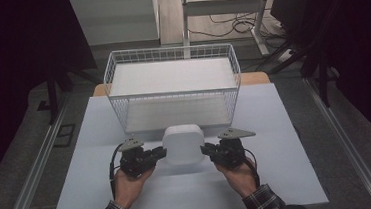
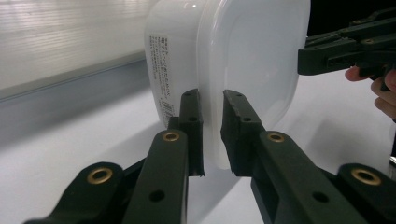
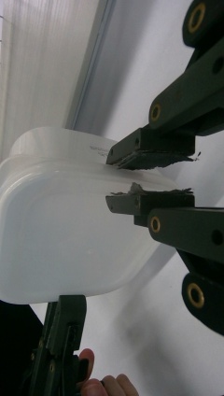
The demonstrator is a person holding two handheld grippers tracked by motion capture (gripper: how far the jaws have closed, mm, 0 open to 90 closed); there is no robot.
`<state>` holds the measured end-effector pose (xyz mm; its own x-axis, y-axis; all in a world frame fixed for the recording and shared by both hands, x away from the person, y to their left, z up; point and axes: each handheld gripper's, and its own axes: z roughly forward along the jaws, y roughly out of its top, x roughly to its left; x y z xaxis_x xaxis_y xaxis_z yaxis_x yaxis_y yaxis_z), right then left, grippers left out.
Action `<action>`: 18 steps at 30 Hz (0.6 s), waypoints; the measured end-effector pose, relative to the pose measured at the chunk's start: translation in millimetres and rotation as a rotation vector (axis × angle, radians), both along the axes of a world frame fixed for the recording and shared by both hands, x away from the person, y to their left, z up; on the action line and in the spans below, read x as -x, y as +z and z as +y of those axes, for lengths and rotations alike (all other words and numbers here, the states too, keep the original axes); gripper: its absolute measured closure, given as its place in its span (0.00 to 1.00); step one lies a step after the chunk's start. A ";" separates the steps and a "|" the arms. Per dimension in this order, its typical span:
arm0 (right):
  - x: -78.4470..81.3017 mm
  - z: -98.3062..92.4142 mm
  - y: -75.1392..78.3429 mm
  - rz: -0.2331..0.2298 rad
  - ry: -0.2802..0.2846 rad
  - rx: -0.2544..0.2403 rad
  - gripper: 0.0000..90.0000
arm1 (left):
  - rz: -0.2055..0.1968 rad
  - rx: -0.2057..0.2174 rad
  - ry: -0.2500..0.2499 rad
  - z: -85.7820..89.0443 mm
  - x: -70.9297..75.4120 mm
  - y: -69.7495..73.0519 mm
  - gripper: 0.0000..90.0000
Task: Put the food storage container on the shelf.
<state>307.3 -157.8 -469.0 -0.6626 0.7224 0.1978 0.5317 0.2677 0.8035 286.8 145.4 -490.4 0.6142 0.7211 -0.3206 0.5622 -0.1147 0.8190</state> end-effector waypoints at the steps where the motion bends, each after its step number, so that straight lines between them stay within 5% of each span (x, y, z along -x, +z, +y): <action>1: -1.4 1.5 -0.6 0.000 0.004 0.002 0.85 | -0.002 0.000 0.004 1.3 -2.3 0.5 0.88; 18: -33.7 9.8 8.4 -0.079 -0.014 -0.004 0.85 | -0.055 0.004 0.024 6.3 -38.4 9.0 0.87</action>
<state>341.1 -148.0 -460.6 -0.6665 0.7306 0.1484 0.4700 0.2574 0.8443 325.1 151.8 -481.5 0.6133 0.7346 -0.2902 0.5189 -0.0978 0.8492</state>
